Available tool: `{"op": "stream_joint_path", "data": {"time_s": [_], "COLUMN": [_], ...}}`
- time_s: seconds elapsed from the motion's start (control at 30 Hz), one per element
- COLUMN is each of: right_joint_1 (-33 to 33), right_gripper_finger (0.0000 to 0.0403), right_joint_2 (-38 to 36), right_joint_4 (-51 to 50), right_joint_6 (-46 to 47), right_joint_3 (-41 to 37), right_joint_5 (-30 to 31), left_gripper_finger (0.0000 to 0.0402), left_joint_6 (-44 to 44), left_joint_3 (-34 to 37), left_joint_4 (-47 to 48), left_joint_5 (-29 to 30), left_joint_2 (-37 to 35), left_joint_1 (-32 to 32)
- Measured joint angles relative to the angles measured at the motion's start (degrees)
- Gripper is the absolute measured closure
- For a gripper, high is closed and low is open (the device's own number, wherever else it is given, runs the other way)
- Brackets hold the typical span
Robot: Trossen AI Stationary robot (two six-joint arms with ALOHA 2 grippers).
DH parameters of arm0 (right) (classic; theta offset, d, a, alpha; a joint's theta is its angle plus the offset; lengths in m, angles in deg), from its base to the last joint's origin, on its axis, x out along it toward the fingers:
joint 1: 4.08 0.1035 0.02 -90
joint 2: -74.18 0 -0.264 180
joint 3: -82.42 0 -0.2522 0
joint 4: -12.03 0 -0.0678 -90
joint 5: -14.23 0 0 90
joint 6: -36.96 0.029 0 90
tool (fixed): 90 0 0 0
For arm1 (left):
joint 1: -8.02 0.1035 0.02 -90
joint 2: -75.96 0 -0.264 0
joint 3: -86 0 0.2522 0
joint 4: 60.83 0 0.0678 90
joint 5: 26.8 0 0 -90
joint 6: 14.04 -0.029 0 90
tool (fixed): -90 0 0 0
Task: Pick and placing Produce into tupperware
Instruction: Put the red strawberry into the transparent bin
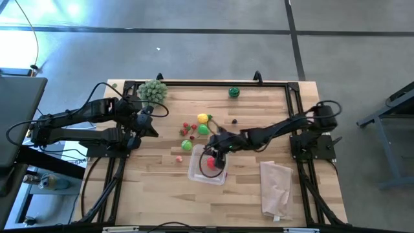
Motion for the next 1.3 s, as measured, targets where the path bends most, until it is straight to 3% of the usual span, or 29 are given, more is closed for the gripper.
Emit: {"op": "stream_joint_path", "data": {"time_s": [0.5,0.87,1.3], "right_joint_1": [1.31,2.81,3.69], "right_gripper_finger": [0.0272,0.0270,0.0228], "right_joint_2": [12.75,13.44,13.44], "right_joint_4": [-14.15,-17.88,-17.71], "right_joint_6": [-1.44,-1.02,-1.07], "right_joint_3": [13.70,15.14,15.14], "right_joint_5": [0.12,-0.93,0.59], "left_gripper_finger": [0.0387,0.0387,0.0387], "left_joint_6": [0.02,0.01,0.00], "left_joint_3": [0.02,0.02,0.01], "left_joint_4": [0.01,0.00,0.01], "left_joint_5": [0.02,0.01,0.00], "left_joint_2": [-0.01,-0.02,-0.02], "left_joint_1": [0.01,0.00,0.02]}}
